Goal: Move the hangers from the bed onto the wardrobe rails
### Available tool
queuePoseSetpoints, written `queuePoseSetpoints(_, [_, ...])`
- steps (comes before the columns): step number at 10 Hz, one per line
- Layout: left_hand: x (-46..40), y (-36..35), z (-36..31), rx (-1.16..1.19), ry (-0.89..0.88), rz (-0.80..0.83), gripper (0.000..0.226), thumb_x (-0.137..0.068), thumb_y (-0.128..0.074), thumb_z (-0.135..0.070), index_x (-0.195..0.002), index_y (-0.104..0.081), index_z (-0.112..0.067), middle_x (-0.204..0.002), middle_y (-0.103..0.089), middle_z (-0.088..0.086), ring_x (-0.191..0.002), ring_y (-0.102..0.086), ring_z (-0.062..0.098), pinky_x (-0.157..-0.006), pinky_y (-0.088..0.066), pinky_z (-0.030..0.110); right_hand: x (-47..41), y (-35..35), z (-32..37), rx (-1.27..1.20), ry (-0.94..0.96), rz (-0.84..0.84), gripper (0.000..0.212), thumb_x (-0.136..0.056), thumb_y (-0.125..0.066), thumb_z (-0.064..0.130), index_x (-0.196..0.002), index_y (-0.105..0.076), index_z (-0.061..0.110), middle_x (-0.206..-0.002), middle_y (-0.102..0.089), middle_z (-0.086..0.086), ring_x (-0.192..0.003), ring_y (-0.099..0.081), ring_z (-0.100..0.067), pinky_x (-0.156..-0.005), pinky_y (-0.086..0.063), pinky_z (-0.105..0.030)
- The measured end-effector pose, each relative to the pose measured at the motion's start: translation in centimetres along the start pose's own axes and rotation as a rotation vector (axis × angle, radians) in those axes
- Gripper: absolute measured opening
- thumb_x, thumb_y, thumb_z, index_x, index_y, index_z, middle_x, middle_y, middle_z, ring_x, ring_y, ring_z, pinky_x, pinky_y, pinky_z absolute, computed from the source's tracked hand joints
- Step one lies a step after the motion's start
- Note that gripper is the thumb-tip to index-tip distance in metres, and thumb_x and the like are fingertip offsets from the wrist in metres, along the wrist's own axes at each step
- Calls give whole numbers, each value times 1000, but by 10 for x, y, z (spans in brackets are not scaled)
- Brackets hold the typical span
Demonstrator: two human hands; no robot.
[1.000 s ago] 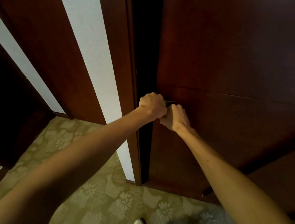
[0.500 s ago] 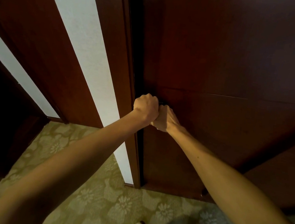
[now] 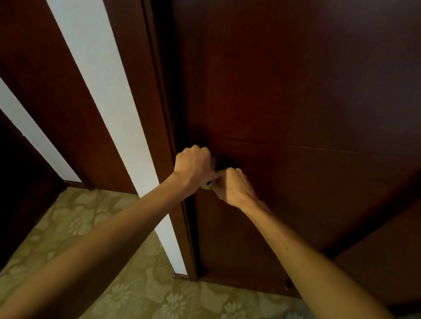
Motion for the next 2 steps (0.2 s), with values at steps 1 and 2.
queuePoseSetpoints(1, [3,8,-8,50,2,-70,23,-95,-57,-28,-102,-69,-9,-95,-64,7,-85,-65,30,-63,-40,35,14,36,-30,-37,-31,-125,36,-86,-66,31,-122,-69,28,-109,-74,1,-104,-69,-21,-88,-57,-40])
queuePoseSetpoints(2, [6,6,-12,153,40,-101,18,-94,-58,-31,-102,-71,-21,-99,-71,3,-89,-68,27,-65,-42,33,35,79,-50,-66,-65,-201,31,-90,-64,33,-120,-71,28,-103,-77,9,-103,-69,-15,-91,-55,-36])
Point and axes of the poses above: each hand's wrist, its own x-axis away from the middle knuckle, its own y-axis out of the back of the hand, z = x × y, the point moved 5 cm from there along -x, towards the middle knuckle
